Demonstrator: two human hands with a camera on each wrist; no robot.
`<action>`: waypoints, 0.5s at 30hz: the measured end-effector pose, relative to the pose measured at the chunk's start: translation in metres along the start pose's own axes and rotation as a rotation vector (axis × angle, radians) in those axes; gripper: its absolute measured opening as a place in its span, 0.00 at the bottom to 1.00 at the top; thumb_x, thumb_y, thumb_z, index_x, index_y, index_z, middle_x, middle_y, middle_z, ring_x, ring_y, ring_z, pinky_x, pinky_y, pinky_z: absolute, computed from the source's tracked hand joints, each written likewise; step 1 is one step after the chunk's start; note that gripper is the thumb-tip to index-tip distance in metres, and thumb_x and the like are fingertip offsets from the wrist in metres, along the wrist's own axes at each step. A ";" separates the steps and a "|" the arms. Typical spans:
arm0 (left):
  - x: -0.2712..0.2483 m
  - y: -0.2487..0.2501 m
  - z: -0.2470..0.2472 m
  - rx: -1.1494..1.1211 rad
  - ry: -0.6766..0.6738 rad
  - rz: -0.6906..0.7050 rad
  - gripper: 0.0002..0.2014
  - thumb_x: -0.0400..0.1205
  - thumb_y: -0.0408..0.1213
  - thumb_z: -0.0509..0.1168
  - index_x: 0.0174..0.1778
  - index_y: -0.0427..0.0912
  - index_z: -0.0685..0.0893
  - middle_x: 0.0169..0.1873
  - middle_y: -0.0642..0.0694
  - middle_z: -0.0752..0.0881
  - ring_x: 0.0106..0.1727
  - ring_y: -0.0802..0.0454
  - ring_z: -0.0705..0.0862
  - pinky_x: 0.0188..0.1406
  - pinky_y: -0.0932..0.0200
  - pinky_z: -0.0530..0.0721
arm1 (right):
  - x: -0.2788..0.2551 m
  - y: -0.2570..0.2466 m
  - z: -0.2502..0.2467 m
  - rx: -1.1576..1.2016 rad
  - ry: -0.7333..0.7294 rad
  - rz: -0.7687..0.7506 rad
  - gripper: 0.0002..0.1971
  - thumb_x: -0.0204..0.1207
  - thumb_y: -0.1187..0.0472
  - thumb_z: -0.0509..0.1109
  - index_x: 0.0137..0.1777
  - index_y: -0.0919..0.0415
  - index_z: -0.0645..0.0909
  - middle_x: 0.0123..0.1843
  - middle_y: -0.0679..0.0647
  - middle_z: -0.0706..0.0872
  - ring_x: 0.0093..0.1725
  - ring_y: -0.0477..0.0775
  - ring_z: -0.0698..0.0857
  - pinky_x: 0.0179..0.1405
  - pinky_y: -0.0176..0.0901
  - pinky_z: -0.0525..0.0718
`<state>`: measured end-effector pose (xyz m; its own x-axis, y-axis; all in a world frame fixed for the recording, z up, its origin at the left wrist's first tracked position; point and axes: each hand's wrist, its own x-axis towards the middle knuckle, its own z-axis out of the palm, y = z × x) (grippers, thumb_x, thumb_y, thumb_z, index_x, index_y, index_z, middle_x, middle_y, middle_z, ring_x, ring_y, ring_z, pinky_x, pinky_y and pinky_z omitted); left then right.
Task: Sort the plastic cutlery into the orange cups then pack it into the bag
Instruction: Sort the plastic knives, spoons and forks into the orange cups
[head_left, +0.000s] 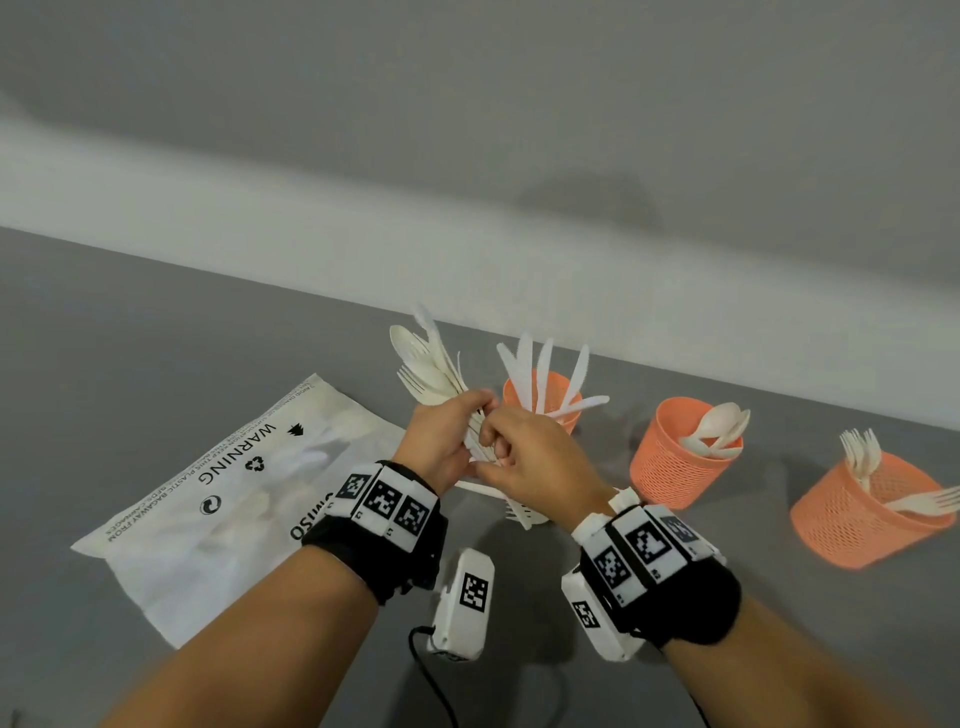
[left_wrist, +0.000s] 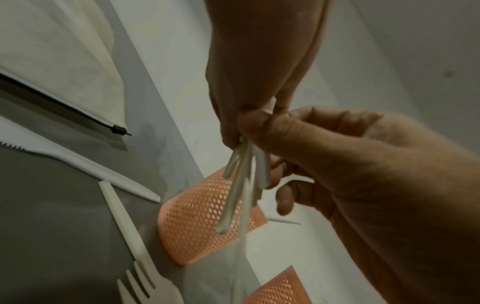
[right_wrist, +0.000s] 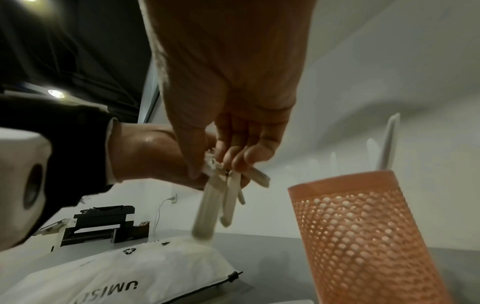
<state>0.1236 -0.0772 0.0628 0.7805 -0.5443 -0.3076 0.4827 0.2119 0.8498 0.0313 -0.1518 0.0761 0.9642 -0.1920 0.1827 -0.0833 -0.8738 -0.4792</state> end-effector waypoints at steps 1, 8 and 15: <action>0.000 0.000 0.000 -0.001 -0.014 0.010 0.11 0.77 0.26 0.65 0.28 0.37 0.78 0.21 0.45 0.79 0.26 0.49 0.79 0.27 0.59 0.79 | 0.000 -0.001 0.000 -0.023 0.004 -0.005 0.07 0.74 0.59 0.69 0.46 0.63 0.77 0.36 0.49 0.75 0.36 0.52 0.76 0.40 0.49 0.78; -0.006 0.006 0.001 -0.078 -0.166 0.030 0.10 0.82 0.34 0.65 0.34 0.39 0.77 0.18 0.50 0.79 0.21 0.57 0.82 0.23 0.65 0.82 | 0.000 0.006 0.001 0.183 -0.020 0.079 0.06 0.79 0.63 0.63 0.41 0.64 0.77 0.32 0.55 0.79 0.33 0.53 0.77 0.38 0.46 0.76; 0.001 0.002 -0.004 -0.106 -0.035 -0.002 0.12 0.81 0.32 0.65 0.31 0.41 0.75 0.18 0.50 0.77 0.19 0.58 0.78 0.20 0.64 0.78 | -0.006 0.021 -0.010 0.263 -0.239 0.184 0.06 0.77 0.67 0.62 0.39 0.58 0.73 0.32 0.48 0.75 0.34 0.47 0.76 0.37 0.40 0.76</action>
<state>0.1275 -0.0742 0.0627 0.7659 -0.5723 -0.2931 0.5253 0.2942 0.7984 0.0211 -0.1738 0.0736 0.9733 -0.1978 -0.1166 -0.2223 -0.6846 -0.6942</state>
